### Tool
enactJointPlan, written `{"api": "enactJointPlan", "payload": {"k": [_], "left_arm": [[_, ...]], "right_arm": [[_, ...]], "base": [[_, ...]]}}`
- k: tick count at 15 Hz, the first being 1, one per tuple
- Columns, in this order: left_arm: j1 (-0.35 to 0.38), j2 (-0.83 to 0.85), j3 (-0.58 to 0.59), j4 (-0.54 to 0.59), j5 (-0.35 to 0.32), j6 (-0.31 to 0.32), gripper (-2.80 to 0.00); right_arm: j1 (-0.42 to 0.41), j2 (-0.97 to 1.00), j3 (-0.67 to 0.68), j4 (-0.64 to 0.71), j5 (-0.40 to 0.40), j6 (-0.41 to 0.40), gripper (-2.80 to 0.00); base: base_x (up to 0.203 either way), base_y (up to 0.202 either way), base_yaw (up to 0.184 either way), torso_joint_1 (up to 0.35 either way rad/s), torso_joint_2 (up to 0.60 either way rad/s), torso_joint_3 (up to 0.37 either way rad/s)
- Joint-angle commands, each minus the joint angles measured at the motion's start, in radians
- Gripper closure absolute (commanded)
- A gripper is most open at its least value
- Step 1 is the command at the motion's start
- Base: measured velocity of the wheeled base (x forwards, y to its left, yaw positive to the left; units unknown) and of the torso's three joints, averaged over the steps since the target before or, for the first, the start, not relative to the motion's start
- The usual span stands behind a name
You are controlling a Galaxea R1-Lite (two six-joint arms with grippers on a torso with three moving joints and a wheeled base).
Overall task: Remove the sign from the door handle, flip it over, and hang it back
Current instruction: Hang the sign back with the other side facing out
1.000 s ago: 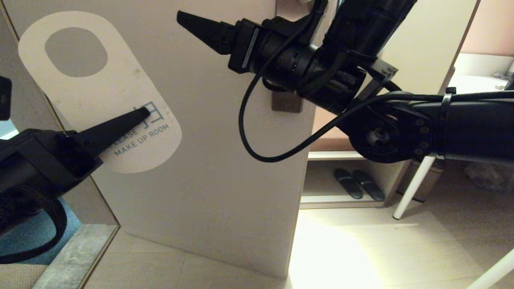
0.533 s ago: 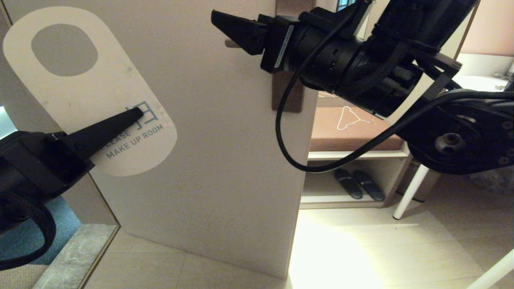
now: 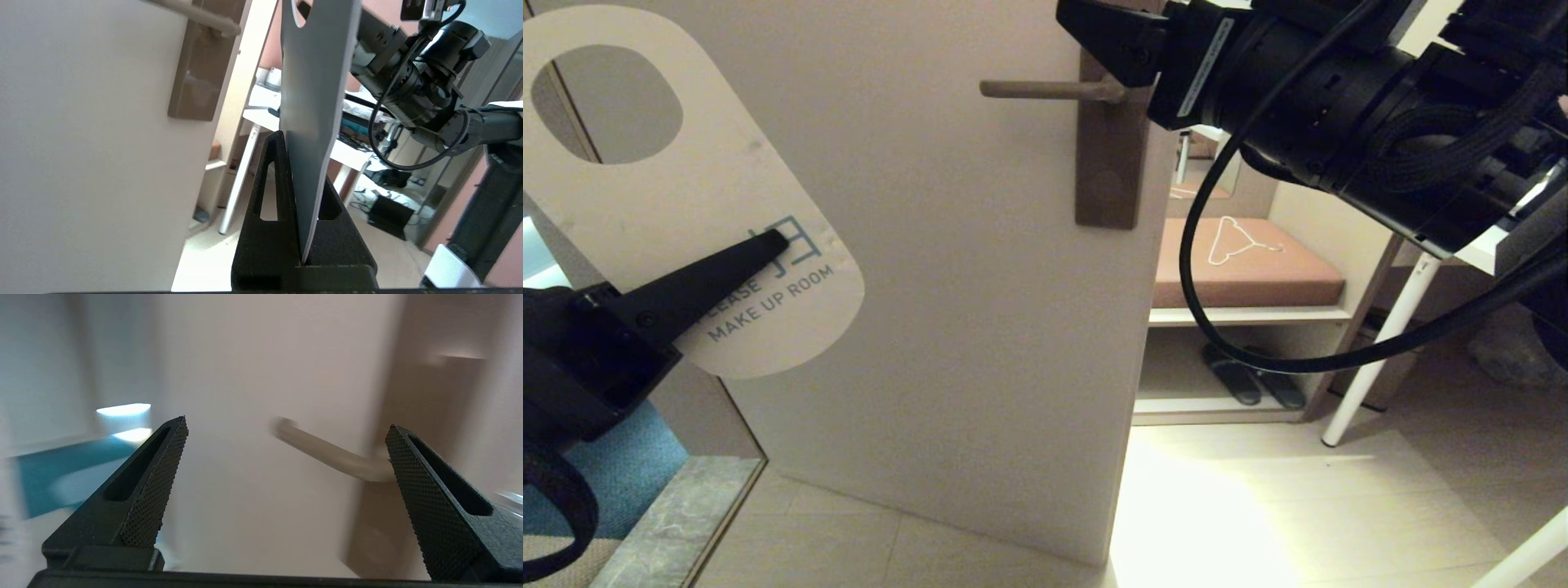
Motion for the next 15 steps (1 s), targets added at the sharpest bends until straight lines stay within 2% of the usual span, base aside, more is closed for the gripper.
{"api": "enactJointPlan", "payload": {"k": [1, 2, 3, 6, 8, 12, 15], "left_arm": [[0.012, -0.023, 0.014, -0.006, -0.003, 0.004, 0.00], [0.013, -0.031, 0.022, -0.006, -0.003, 0.010, 0.00], [0.013, -0.045, 0.029, -0.006, -0.003, 0.011, 0.00], [0.013, -0.080, 0.074, -0.006, -0.004, 0.019, 0.00], [0.012, -0.104, 0.099, -0.006, -0.004, 0.023, 0.00], [0.012, -0.119, 0.101, -0.006, -0.006, 0.032, 0.00], [0.013, -0.120, 0.109, -0.006, -0.004, 0.077, 0.00]], "right_arm": [[-0.013, -0.060, 0.065, -0.007, -0.076, -0.018, -2.80], [-0.027, -0.081, 0.105, -0.009, -0.108, -0.024, -2.80], [-0.040, -0.111, 0.157, -0.009, -0.135, -0.027, 0.00], [-0.098, -0.230, 0.349, -0.010, -0.185, -0.031, 0.00], [-0.168, -0.328, 0.512, -0.010, -0.196, -0.032, 0.00], [-0.407, -0.538, 0.807, -0.011, -0.248, -0.037, 0.00], [-0.551, -0.717, 1.021, -0.007, -0.270, -0.055, 0.00]], "base": [[0.000, 0.000, 0.000, 0.000, 0.00, 0.000], [0.000, 0.000, 0.000, 0.000, 0.00, 0.000], [0.000, 0.000, 0.000, 0.000, 0.00, 0.000], [0.000, 0.000, 0.000, 0.000, 0.00, 0.000], [0.000, 0.000, 0.000, 0.000, 0.00, 0.000], [0.000, 0.000, 0.000, 0.000, 0.00, 0.000], [0.000, 0.000, 0.000, 0.000, 0.00, 0.000]]}}
